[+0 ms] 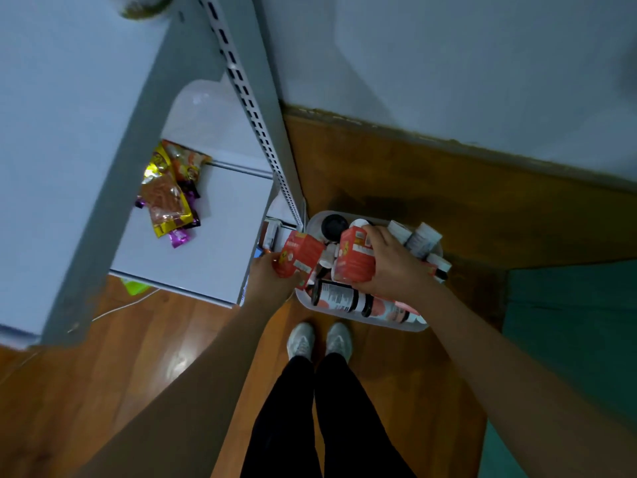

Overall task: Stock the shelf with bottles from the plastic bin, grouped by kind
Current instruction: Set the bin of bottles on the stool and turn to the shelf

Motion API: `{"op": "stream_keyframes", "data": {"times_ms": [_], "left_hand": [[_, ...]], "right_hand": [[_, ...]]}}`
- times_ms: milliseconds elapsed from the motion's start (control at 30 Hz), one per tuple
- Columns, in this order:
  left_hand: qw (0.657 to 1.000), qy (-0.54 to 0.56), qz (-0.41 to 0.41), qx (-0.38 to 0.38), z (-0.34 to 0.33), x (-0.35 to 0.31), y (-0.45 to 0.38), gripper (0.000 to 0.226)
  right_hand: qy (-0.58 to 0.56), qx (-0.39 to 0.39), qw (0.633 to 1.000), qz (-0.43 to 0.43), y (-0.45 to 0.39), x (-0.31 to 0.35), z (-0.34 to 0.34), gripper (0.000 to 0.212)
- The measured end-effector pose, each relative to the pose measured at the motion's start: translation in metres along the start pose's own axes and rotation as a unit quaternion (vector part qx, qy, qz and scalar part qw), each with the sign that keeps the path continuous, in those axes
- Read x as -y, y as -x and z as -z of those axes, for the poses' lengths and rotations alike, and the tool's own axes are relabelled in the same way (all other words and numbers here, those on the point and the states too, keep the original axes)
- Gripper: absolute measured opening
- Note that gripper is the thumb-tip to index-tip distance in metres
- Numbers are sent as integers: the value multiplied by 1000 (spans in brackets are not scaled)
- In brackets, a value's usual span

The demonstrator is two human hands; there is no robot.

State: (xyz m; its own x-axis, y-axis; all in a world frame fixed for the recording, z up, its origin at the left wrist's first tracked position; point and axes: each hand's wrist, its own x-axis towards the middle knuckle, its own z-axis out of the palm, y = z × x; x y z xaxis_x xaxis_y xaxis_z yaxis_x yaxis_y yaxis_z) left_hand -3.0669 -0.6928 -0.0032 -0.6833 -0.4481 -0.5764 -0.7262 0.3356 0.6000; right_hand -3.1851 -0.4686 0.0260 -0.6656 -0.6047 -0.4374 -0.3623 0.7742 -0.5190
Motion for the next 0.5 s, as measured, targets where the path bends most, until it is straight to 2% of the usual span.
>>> {"op": "stream_keyframes", "data": {"times_ms": [100,200,367,500], "left_hand": [[998,57,10,-37,21,0,31,30],[989,130,45,-60,42,8,67,49],[962,241,74,-102,78,40,125,65],[940,302,78,-136,108,71,175,62]], "right_hand": [[-22,11,1000,0,15,27,11,111],[-29,19,999,11,29,55,15,113],[-70,15,997,42,56,107,6,115],[-69,13,994,83,84,160,-7,115]]}}
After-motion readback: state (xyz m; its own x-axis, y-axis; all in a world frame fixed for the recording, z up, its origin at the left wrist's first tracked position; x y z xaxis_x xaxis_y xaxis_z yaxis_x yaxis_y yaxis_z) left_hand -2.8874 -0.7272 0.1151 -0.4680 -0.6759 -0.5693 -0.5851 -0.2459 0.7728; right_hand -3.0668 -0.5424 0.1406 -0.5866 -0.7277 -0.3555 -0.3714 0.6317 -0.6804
